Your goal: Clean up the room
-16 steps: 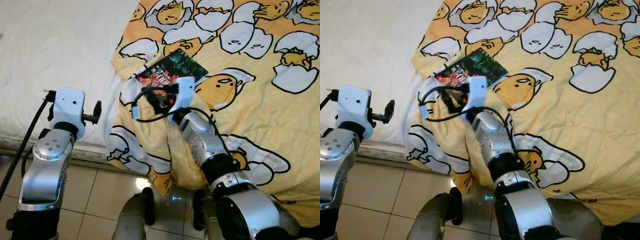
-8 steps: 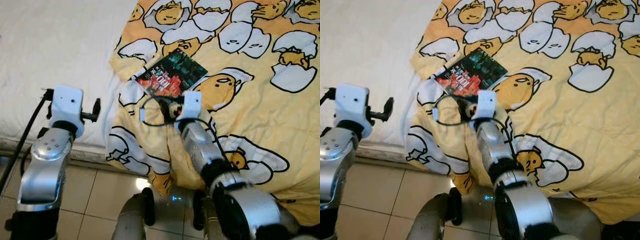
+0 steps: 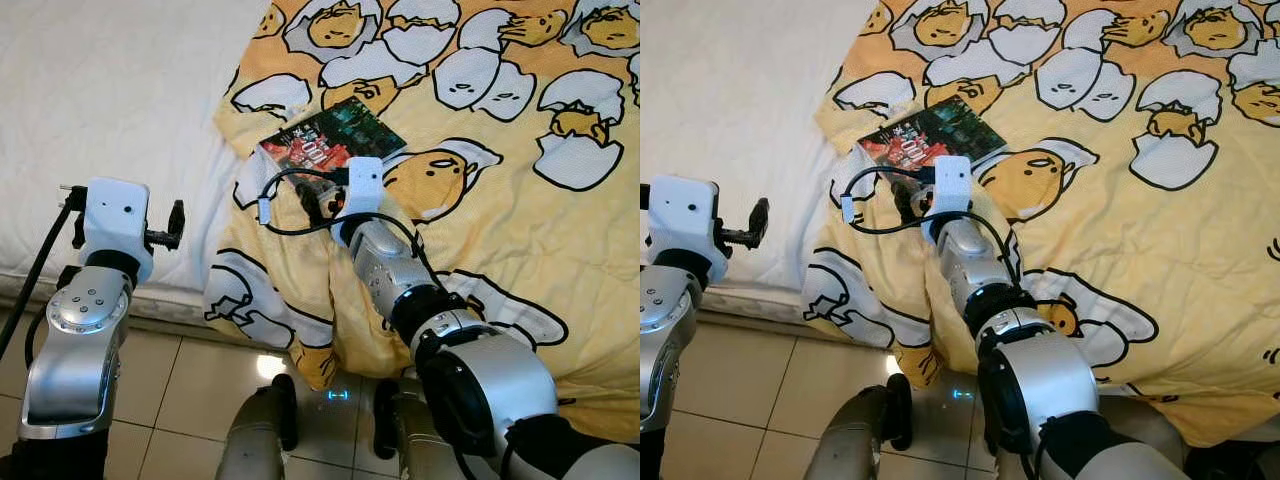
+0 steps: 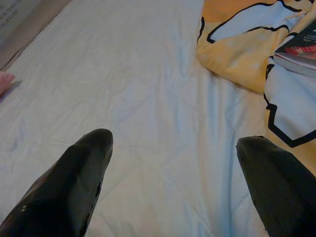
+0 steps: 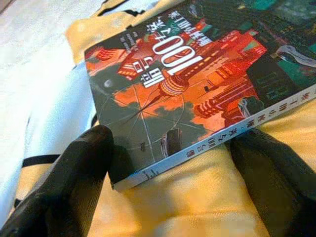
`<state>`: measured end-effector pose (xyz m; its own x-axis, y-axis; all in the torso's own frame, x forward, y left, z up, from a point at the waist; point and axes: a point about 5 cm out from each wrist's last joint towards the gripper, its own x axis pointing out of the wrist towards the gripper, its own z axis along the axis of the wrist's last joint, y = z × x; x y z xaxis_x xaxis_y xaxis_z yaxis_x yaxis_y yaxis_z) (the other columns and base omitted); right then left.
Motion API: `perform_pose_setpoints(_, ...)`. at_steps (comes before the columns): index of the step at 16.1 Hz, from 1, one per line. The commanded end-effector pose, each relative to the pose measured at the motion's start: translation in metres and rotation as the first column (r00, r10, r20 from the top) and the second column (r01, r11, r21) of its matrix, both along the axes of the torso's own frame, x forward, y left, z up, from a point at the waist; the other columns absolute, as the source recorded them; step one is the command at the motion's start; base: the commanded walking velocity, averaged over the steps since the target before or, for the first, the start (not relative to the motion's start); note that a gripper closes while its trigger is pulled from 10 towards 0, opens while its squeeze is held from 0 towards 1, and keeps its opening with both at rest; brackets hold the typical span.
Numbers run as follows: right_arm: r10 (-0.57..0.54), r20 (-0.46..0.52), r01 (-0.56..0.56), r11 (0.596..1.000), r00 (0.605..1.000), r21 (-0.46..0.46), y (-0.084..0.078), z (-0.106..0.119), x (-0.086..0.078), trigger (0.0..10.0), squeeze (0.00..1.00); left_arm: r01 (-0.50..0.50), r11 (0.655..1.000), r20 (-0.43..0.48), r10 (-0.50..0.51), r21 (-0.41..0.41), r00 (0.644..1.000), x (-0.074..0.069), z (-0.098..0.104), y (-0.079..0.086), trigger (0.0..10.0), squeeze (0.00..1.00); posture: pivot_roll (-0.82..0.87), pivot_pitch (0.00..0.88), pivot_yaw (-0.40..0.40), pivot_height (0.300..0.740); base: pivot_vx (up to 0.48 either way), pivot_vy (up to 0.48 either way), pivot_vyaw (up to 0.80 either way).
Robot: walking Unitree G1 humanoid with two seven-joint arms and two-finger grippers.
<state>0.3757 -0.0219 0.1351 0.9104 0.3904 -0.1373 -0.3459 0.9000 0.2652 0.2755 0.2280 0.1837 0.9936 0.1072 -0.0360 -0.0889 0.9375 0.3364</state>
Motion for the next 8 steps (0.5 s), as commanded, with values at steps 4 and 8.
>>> perform_pose_setpoints(4,0.165,-0.163,-0.110,0.947,0.973,0.302,0.087,0.005,-0.035,0.0,0.00,-0.018,0.999,-0.003,0.018,0.030,1.000,-0.004,0.000,0.003,10.0,0.00,0.24,0.303,0.049,0.723,0.000,0.000,0.00)
perform_pose_setpoints(8,0.150,-0.208,-0.035,0.880,0.966,0.473,0.081,0.013,-0.028,0.0,0.00,0.028,0.999,0.012,-0.029,0.044,1.000,-0.002,0.002,-0.005,10.0,0.00,0.23,0.301,0.052,0.723,0.000,0.000,0.00)
